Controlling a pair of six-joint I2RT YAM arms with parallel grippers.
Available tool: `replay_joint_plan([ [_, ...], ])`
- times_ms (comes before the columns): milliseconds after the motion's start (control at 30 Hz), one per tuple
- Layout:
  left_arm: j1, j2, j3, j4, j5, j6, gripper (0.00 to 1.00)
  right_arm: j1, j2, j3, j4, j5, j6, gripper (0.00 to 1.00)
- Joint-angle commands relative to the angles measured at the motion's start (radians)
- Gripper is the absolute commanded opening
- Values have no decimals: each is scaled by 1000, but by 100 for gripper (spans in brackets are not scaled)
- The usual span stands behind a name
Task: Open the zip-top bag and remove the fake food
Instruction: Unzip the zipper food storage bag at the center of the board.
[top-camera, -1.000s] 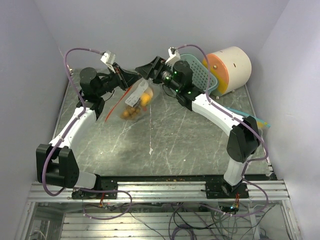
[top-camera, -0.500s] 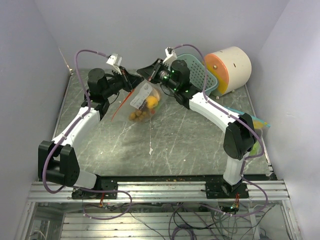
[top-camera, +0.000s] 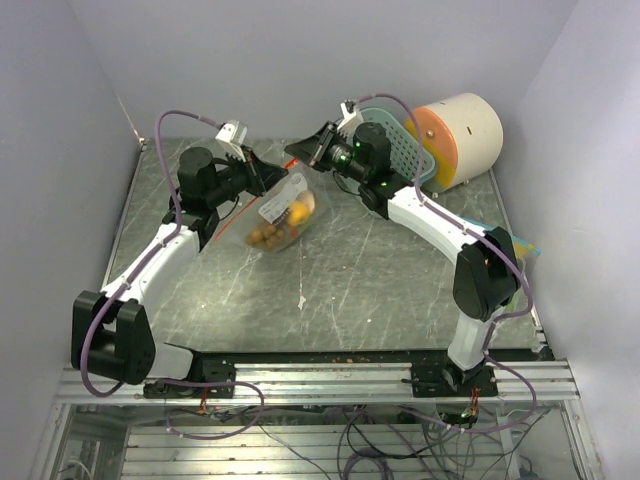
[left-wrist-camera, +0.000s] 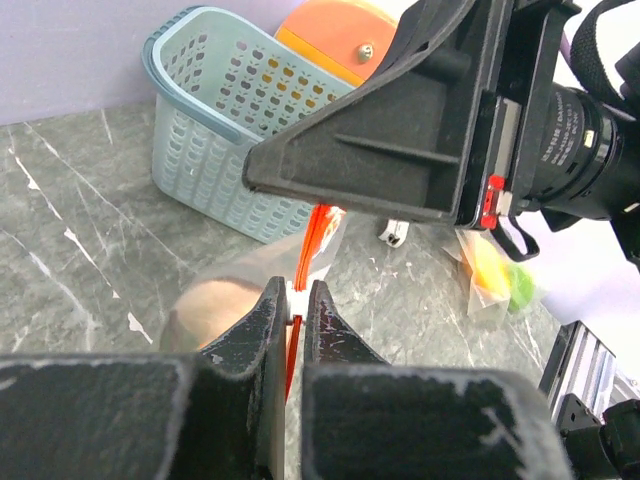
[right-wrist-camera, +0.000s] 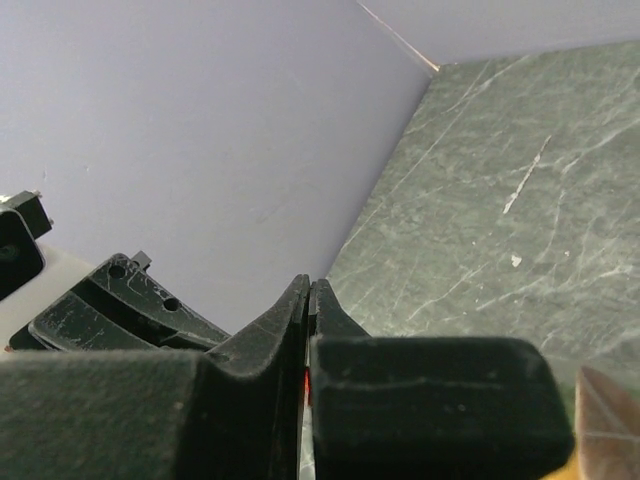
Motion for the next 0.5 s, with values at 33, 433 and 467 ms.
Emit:
replay_joint_plan([
  [33,10,-58,-7,-19,-32,31,7,-50,-60,-14,-14,63,-44,0],
  [433,10,-133,-72,-79,-39,39,7,-103,12,95,-6,-31,-79,29],
  [467,11,-130,-70,-76,-42,39,7,-69,19,102,4,-27,-88,47],
])
